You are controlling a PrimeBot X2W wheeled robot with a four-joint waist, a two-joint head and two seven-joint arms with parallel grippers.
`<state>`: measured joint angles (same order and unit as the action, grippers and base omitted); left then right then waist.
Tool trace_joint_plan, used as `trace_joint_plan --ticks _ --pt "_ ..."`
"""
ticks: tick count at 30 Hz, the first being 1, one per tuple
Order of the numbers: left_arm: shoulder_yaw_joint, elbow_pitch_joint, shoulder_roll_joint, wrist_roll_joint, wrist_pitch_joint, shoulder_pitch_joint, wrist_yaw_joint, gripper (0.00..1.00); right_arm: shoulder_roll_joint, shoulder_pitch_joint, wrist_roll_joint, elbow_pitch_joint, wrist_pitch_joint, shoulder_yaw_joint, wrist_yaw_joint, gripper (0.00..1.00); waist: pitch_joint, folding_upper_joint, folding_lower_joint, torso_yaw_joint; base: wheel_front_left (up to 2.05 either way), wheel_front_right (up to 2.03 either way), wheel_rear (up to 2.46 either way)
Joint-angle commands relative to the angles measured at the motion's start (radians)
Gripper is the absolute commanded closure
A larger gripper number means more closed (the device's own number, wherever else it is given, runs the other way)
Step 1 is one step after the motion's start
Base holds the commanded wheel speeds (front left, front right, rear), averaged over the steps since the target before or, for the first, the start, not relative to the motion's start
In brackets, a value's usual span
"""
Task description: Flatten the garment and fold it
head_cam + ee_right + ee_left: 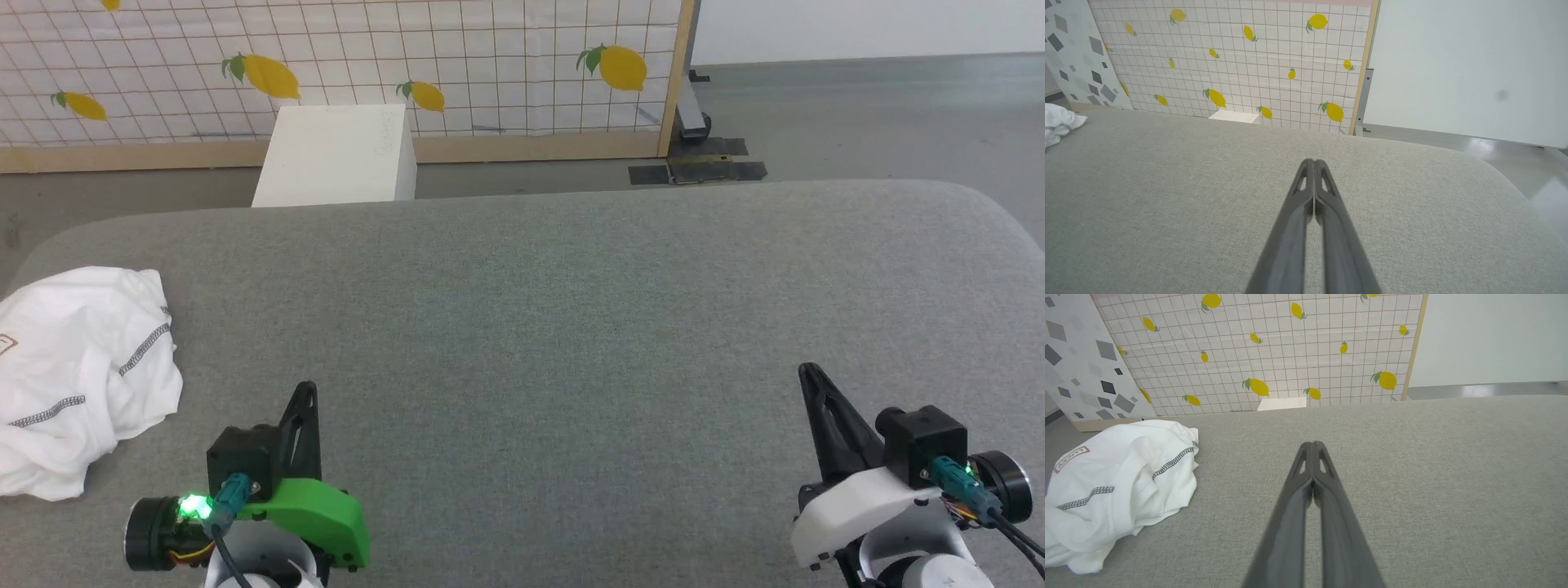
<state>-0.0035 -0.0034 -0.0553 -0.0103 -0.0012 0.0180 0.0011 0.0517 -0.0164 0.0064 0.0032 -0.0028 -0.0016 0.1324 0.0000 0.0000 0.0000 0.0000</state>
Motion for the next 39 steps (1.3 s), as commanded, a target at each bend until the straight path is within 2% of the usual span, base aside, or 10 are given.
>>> trace_joint_plan --ticks 1,10,11,39 --pt "0.004 0.003 0.005 0.010 0.001 -0.018 -0.001 1.00 -0.001 0.016 -0.006 -0.003 0.003 0.002 -0.002 1.00 0.000 0.0000 0.0000 0.000 0.00 0.00 0.00" --pt "0.004 0.003 0.005 0.010 0.001 -0.018 -0.001 1.00 -0.001 0.016 -0.006 -0.003 0.003 0.002 -0.002 1.00 0.000 0.0000 0.0000 0.000 0.00 0.00 0.00" --pt "0.000 0.000 0.000 0.000 0.000 0.000 0.000 0.00 0.000 0.000 0.000 0.000 0.000 0.000 0.000 0.00 0.000 0.0000 0.0000 0.000 0.00 0.00 0.00" --pt "-0.024 -0.013 0.001 -0.025 -0.051 0.024 0.022 0.00 0.000 -0.014 0.030 0.006 -0.050 -0.062 0.000 0.00 0.002 0.0000 0.0000 0.005 0.00 0.00 0.00"
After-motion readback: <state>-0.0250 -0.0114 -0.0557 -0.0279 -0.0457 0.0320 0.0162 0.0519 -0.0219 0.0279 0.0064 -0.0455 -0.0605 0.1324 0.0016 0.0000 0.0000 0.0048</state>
